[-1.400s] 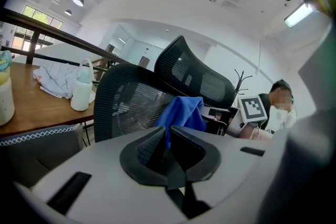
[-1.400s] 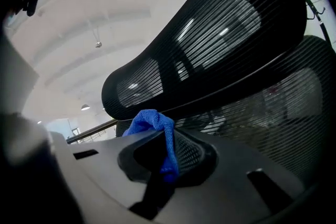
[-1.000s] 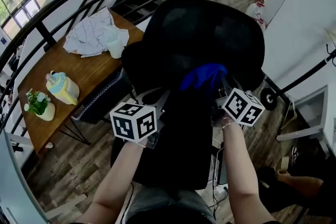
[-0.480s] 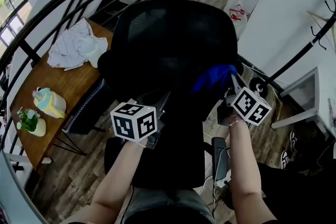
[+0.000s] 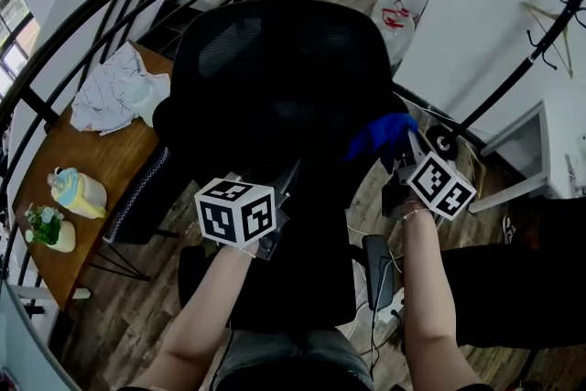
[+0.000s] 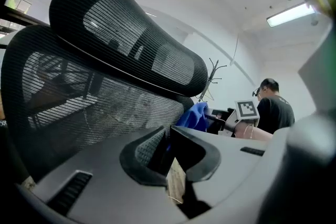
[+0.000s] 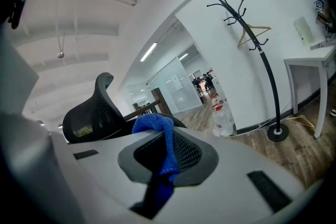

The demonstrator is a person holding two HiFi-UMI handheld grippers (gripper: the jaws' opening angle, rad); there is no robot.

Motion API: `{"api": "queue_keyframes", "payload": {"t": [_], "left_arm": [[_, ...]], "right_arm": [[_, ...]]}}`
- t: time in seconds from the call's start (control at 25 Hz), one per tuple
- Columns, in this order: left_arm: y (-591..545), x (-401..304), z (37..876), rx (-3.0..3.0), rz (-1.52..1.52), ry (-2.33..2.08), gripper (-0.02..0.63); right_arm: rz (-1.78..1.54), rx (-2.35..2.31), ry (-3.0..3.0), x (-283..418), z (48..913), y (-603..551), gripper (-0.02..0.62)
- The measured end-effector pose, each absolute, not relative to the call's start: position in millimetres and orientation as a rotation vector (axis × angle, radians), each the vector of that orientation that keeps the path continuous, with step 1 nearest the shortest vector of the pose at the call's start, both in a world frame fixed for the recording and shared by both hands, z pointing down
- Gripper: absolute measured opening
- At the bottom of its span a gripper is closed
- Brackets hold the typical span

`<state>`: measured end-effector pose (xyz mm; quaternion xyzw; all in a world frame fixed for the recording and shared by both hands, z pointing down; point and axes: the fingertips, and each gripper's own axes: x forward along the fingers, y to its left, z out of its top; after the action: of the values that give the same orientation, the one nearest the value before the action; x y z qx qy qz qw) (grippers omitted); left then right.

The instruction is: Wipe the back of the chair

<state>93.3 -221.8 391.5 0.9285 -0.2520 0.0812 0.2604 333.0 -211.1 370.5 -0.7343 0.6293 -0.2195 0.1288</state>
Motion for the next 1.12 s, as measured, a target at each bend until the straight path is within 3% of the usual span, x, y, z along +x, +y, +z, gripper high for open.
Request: {"api": "queue_keyframes", "payload": {"t": [0.56, 1.12], "left_arm": [[-216, 42, 399, 2.441, 0.171, -0.775, 0.038], [-206, -73, 443, 2.234, 0.120, -1.012, 0.038]], "right_arm": [[-0.663, -1.951, 2.013, 258, 358, -188, 0.044], [-0.860, -1.476, 2.484, 53, 391, -216, 0.044]]}}
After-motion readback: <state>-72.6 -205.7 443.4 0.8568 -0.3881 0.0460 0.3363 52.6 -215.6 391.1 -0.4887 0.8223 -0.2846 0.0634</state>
